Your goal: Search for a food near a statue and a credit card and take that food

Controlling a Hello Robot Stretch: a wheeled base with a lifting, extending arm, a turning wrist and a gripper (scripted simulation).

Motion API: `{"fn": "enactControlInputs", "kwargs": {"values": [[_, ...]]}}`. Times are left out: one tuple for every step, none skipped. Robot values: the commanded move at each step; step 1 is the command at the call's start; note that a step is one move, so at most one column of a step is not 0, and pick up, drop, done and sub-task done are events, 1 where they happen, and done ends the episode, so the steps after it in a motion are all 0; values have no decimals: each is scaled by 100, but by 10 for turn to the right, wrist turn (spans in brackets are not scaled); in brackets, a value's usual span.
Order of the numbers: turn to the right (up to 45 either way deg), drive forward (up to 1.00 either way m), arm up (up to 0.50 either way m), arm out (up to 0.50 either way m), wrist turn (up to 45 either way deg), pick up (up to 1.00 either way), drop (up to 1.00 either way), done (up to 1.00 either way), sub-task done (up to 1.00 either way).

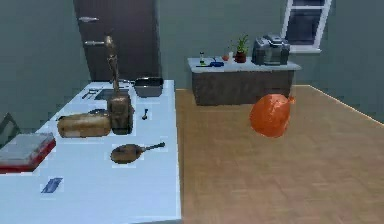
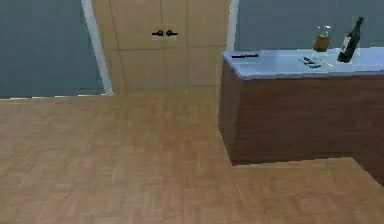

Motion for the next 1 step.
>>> {"fn": "enactControlInputs", "kwargs": {"values": [[450, 0, 0, 0, 0, 0, 0, 0, 0]]}}
